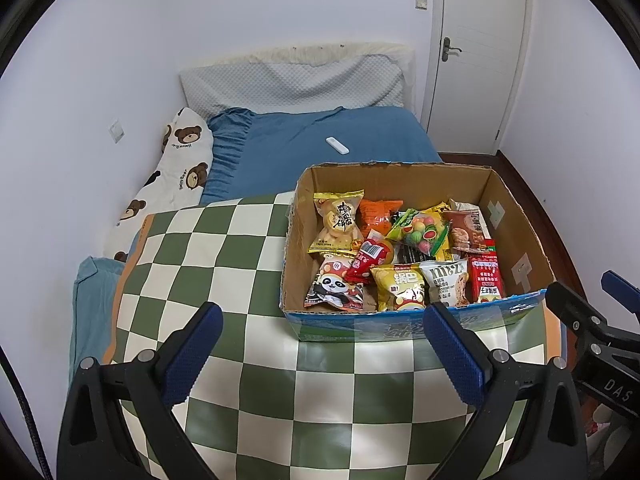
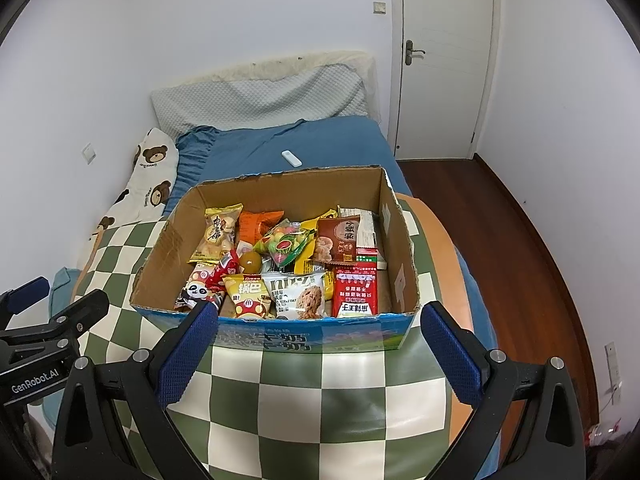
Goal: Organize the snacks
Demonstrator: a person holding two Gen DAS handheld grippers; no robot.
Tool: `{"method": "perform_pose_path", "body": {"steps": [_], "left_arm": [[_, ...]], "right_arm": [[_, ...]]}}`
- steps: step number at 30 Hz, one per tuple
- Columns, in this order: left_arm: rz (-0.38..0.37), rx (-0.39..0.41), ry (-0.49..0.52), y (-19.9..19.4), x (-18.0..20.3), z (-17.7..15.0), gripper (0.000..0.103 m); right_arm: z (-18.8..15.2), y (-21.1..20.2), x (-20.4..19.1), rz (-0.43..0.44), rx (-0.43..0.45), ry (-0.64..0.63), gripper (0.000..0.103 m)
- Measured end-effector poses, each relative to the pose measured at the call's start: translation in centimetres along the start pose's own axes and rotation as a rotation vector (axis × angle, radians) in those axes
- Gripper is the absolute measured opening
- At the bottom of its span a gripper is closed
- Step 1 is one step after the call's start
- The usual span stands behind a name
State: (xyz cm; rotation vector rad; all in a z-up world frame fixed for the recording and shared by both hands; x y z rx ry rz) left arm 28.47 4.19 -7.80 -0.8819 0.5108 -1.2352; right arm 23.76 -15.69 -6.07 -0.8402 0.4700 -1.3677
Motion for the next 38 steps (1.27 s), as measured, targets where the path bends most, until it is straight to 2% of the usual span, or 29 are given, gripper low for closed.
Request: {"method": "perform_pose_path", "body": {"steps": [38], "left_arm": [[-0.006, 0.005, 0.003, -0.32, 0.17, 0.04, 0.103]], "right_arm": [[-0.56, -0.74, -0.25, -0.005, -0.003, 0.022, 0.103]]}}
Point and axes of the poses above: each gripper's, at about its wrist camera, not at the fingertips, and y roughly the way its jaws point, x to its right, z to its top, the point moved 4 cm from there along y, roughly the way its jaws point, and after that the axes turned 14 degrees about -y, right-handed, at the moved point
